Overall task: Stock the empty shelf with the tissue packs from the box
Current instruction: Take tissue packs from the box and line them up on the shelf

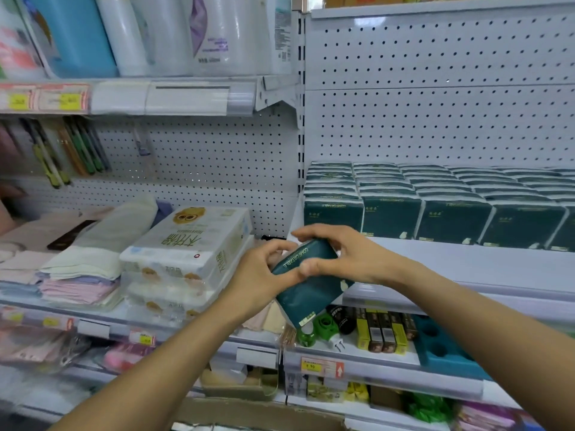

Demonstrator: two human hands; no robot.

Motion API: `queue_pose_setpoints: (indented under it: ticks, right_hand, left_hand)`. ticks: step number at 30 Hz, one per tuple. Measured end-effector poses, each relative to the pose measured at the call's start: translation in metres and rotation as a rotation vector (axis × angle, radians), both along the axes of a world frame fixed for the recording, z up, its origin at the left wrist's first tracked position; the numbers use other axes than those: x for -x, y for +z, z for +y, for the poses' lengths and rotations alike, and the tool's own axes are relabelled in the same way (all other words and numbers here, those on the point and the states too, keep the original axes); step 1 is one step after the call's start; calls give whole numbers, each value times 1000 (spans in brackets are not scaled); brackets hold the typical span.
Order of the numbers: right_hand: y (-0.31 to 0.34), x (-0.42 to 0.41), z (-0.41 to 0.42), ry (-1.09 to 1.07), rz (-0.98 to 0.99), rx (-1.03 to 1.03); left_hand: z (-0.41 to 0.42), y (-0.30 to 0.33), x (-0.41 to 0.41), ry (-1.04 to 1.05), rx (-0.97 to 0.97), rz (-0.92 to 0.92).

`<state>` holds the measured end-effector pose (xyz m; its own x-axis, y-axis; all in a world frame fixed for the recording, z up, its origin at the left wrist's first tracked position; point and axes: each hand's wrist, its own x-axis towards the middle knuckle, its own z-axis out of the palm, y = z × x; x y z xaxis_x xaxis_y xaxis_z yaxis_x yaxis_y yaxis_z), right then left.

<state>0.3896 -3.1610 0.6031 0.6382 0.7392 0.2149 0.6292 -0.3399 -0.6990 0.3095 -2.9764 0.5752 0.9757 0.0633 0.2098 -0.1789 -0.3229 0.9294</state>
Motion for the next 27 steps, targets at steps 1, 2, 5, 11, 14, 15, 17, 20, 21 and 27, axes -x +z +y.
queue_pose_setpoints:
  ticks: [1,2,5,11,14,15,17,20,21,27]
  right_hand:
    - [-1,1,-4,4,19,-2]
    - [-2,-1,-10,-11,34,-21]
    - [-4,-6,-33,-75,64,-122]
    - [-6,-25,-109,-429,-148,-316]
    - [-17,-34,-137,-534,-218,-284]
    - [-22,-36,-141,-549,-232,-274]
    - [-31,-40,-143,-574,-270,-273]
    - [-38,-47,-137,-579,-343,-243]
    - [-40,-50,-135,-572,-361,-210]
    - [-42,-65,-126,-618,-503,-28]
  left_hand:
    - [-3,3,-2,8,-39,-21]
    - [-6,7,-4,14,-89,-37]
    - [-16,17,-12,2,-101,-75]
    - [-34,29,-53,160,-47,-167]
    - [-39,11,-81,230,-364,-159]
    - [-41,3,-88,218,-484,-169]
    - [-44,-10,-100,208,-608,-175]
    - [-44,-16,-112,250,-498,-140]
    - [-45,-15,-115,258,-452,-138]
    - [-47,-13,-125,223,-350,-123]
